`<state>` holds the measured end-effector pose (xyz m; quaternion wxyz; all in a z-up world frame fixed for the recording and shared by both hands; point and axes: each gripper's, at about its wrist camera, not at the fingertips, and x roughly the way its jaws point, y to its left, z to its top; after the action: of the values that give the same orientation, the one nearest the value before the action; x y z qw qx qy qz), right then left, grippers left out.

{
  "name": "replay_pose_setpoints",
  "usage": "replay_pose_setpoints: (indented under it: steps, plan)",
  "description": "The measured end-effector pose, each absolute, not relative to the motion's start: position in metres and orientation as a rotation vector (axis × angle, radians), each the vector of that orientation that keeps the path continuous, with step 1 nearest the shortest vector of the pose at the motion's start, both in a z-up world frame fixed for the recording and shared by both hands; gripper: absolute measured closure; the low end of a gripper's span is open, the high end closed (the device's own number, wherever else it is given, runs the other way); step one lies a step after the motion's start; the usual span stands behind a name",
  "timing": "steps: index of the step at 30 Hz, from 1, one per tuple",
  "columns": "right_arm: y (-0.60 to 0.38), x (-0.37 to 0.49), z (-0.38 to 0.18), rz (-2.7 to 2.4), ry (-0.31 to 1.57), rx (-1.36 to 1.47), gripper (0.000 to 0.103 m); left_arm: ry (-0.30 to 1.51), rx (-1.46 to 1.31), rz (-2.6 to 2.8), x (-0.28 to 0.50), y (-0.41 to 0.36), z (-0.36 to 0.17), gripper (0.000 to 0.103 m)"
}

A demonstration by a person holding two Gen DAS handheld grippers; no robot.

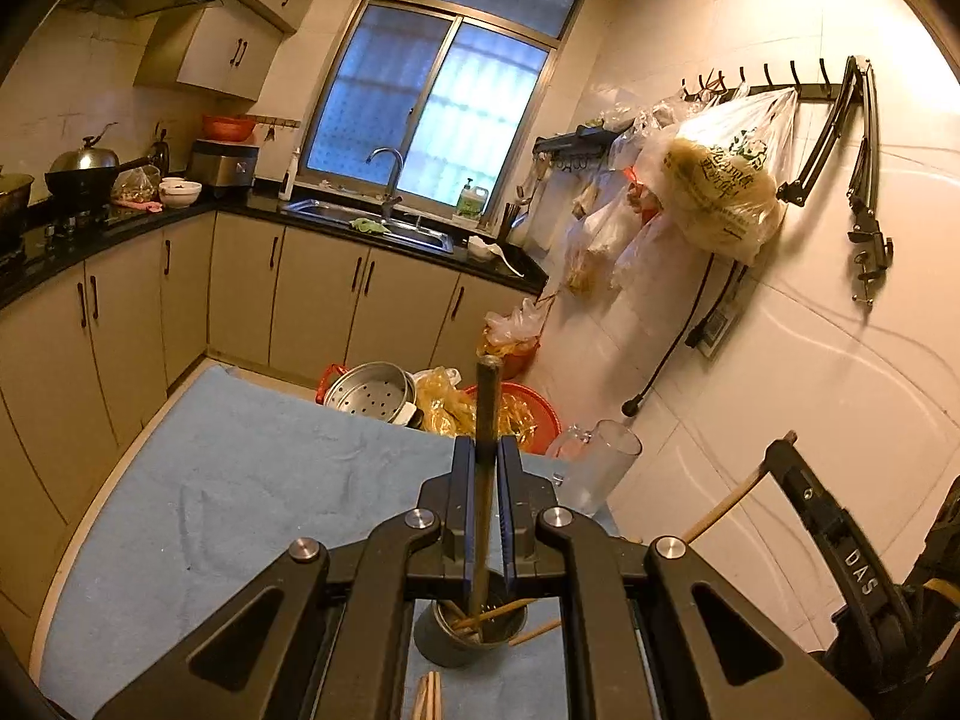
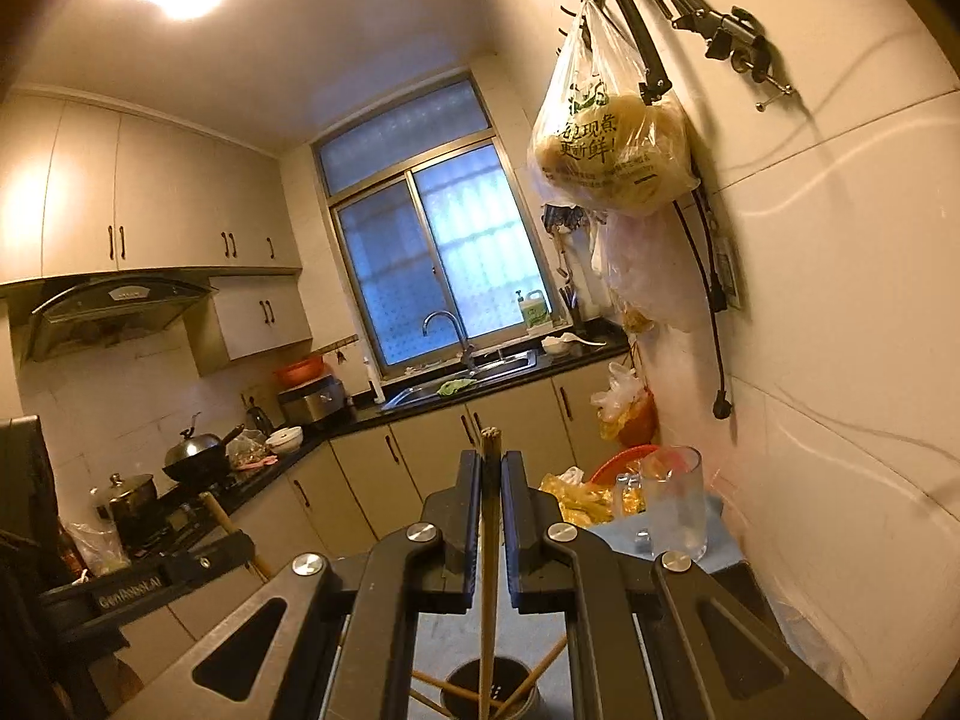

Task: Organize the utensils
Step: 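Open the left tool into the cup while the right tool drops its chopstick in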

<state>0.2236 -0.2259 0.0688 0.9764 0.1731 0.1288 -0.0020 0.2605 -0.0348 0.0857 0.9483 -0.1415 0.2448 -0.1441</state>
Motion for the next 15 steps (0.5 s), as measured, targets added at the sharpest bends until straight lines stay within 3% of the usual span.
replay_pose_setpoints:
  steps: [15]
  plan:
    - [-0.231,0.25,0.008,-0.025,0.351,0.391,0.095,0.597,-0.238,-0.285,0.281,-0.056,0.04,0.096]
